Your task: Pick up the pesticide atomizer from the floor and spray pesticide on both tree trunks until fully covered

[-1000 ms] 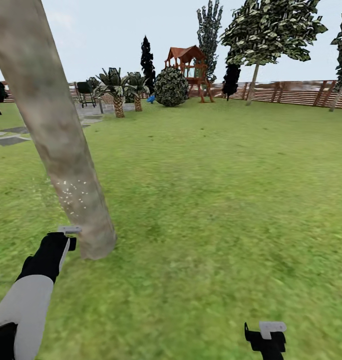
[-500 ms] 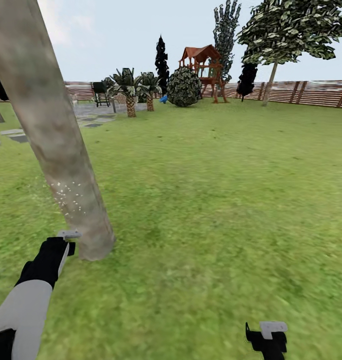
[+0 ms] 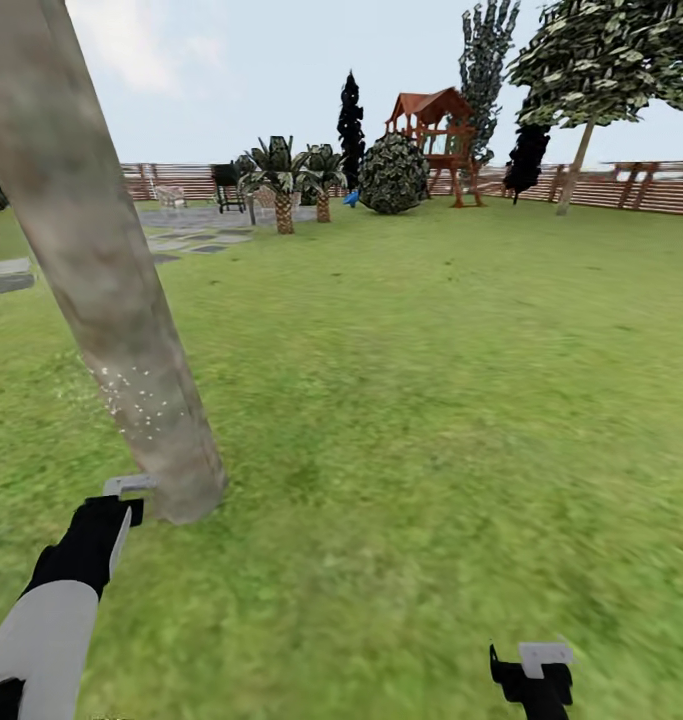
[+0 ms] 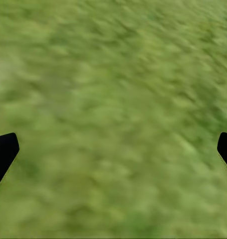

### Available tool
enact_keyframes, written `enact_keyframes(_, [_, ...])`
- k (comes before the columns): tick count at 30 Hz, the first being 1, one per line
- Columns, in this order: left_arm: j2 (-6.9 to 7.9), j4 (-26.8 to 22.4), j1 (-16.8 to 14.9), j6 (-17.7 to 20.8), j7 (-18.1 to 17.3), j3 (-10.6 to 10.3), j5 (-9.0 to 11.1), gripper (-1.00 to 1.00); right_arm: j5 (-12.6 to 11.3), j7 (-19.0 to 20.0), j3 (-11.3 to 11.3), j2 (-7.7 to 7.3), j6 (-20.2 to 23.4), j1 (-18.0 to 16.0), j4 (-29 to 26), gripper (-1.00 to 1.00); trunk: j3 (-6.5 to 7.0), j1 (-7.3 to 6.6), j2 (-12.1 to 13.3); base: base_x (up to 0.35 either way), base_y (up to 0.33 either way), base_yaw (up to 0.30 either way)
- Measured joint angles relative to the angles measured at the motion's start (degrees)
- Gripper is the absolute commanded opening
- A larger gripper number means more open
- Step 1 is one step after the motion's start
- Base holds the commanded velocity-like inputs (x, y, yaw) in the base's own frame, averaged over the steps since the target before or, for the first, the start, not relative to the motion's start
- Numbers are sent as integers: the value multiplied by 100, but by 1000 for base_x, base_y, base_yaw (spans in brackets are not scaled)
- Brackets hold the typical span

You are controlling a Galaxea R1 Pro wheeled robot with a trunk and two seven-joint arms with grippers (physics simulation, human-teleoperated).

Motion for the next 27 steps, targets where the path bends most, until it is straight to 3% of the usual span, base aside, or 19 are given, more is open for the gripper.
enact_keyframes(5, [-2, 10, 31, -87, 258, -4, 31, -100, 0, 0, 5, 13, 1, 0, 0, 100, 0, 0, 0, 159, -262, 275])
enact_keyframes(16, [-7, 185, 35, -250, 299, -16, 28, -100, -1, 0, 7, 20, 4, 0, 7, 100, 0, 0, 0, 158, -262, 274])
enact_keyframes(27, [-17, 196, 34, -252, 299, -25, 21, -100, -1, -1, -2, -17, 1, 2, 7, 100, 0, 0, 0, 175, -249, 28])
